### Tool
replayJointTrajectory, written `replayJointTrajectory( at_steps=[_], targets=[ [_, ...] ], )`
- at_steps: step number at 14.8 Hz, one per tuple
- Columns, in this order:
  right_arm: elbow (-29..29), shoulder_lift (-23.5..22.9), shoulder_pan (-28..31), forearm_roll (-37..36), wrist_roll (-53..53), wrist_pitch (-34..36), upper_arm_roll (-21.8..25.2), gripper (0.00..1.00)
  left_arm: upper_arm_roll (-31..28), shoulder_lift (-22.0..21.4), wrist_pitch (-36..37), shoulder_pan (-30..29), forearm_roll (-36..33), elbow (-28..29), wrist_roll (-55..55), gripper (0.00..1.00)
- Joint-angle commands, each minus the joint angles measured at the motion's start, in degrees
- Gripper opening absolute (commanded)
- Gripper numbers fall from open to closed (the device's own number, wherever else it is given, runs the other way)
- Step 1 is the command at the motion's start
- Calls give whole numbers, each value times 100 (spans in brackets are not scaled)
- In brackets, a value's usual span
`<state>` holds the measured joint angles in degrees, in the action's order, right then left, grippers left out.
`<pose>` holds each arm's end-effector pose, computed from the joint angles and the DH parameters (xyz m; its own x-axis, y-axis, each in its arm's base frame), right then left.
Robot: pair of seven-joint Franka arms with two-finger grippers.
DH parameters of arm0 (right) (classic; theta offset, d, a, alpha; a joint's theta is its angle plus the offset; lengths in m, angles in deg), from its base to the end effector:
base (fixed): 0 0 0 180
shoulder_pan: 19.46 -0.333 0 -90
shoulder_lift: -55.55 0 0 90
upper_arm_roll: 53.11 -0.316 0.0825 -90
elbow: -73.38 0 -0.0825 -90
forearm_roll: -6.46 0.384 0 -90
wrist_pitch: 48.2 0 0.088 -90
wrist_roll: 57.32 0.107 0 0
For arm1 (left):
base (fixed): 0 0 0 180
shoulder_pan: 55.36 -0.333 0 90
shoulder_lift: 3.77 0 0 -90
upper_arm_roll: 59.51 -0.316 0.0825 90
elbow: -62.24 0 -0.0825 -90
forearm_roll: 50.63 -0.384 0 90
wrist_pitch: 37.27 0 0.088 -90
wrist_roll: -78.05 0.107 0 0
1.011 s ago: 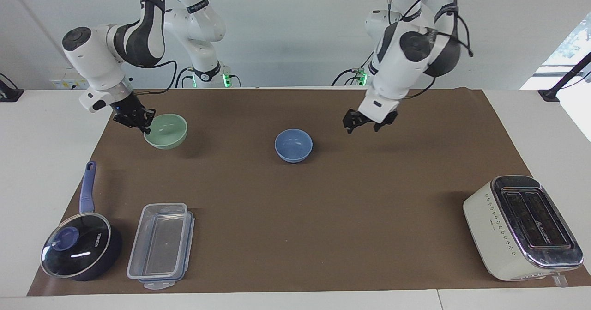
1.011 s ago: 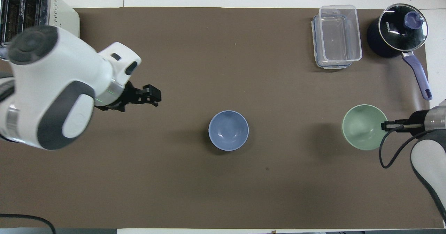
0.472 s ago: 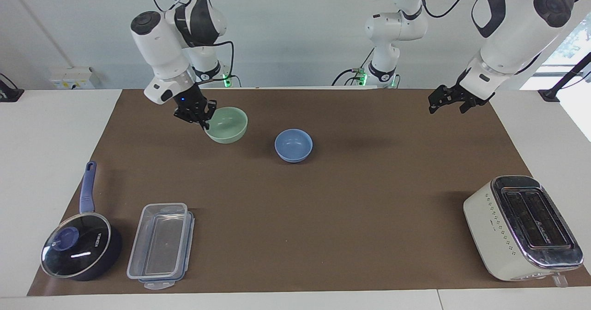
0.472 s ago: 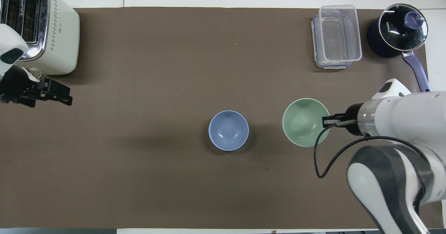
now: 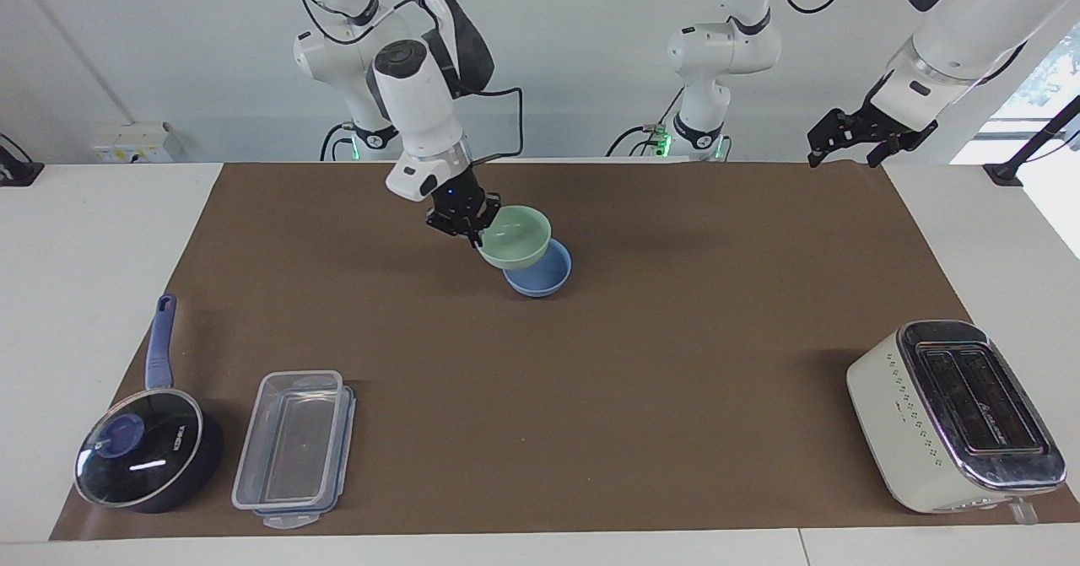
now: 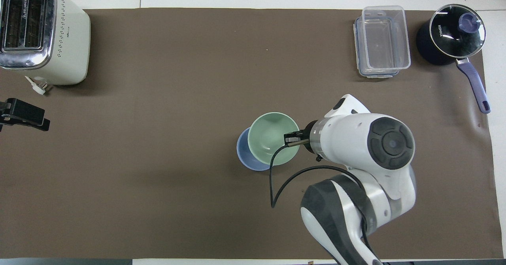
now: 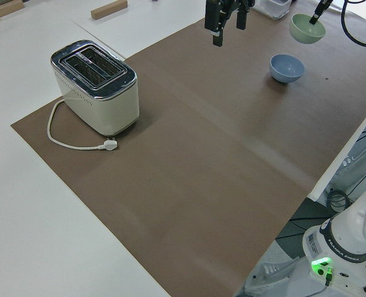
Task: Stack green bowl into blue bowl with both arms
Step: 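Lift the green bowl with the right gripper over the blue bowl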
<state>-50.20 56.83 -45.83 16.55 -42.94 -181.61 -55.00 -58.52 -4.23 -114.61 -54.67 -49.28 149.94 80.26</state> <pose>0.4840 0.2637 0.4275 0.9828 0.1184 0.1414 0.1442 -0.9715 -0.1884 0.5275 -0.0184 0.6300 0.9826 -0.0725 -0.1708 -0.0684 -0.9972 0.0300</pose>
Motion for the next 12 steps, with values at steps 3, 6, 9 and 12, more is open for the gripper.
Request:
replayJointTrajectory(
  at_steps=[3, 6, 9, 12],
  targets=[
    [27, -383, -368, 37, 30, -299, 40, 0, 130, -174, -589, -139, -74, 406, 60, 100],
    [-219, -305, -368, 11, -84, -370, 40, 0, 121, 28, -310, -69, -39, 117, 51, 100],
    [-369, -252, -368, 2, -304, -457, 40, 0, 130, -68, -264, -51, -39, 177, 51, 100],
    [-492, -243, -368, 2, -348, -660, 40, 0, 121, -25, -448, -8, -39, 282, 51, 100]
  ],
)
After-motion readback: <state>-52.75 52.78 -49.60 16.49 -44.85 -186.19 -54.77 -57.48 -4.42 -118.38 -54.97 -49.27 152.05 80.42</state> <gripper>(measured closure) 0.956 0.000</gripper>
